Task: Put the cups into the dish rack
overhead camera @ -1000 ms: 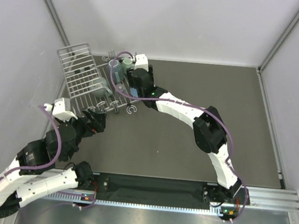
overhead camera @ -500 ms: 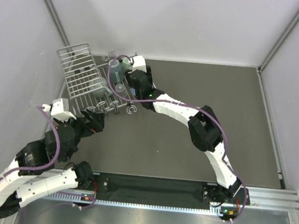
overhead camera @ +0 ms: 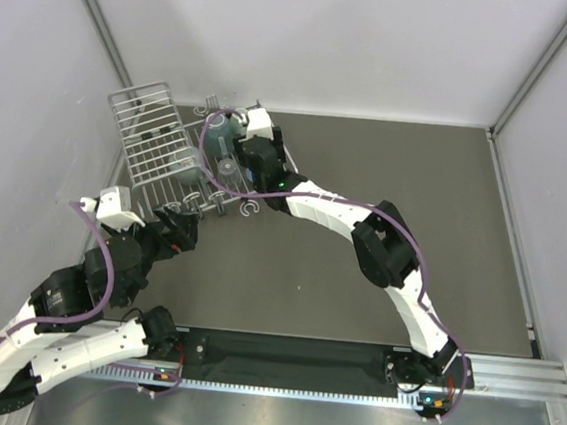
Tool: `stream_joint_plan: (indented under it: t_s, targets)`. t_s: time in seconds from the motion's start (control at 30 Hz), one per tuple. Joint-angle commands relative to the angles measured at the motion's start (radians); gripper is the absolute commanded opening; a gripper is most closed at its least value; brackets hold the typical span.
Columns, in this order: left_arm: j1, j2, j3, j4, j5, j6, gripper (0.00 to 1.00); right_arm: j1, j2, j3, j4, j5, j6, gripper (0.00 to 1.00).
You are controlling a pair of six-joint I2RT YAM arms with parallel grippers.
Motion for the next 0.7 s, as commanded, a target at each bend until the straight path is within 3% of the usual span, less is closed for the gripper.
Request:
stream_joint_plan:
  t_s: [0.0, 0.27, 0.37, 0.47, 0.5, 0.67]
  targets:
    - [0.000, -0.003, 0.023, 0.006, 0.002, -0.006, 0.96, 0.019, -0.007, 0.015, 0.060, 0.015, -0.001, 0.33]
    - [0.000, -0.008, 0.044, -0.057, 0.034, -0.084, 0.96, 0.026, -0.027, 0.008, 0.009, 0.014, 0.004, 0.58]
    - [0.000, -0.008, 0.060, -0.094, 0.060, -0.119, 0.96, 0.026, -0.053, -0.009, -0.012, 0.017, 0.021, 0.80]
    - [0.000, -0.006, 0.072, -0.129, 0.094, -0.159, 0.96, 0.026, -0.079, -0.028, -0.035, 0.020, 0.036, 0.89]
    - [0.000, -0.008, 0.076, -0.138, 0.102, -0.170, 0.96, 0.028, -0.084, -0.029, -0.044, 0.025, 0.042, 0.97]
    - [0.000, -0.009, 0.078, -0.178, 0.172, -0.242, 0.96, 0.031, -0.150, -0.063, -0.106, 0.038, 0.061, 1.00]
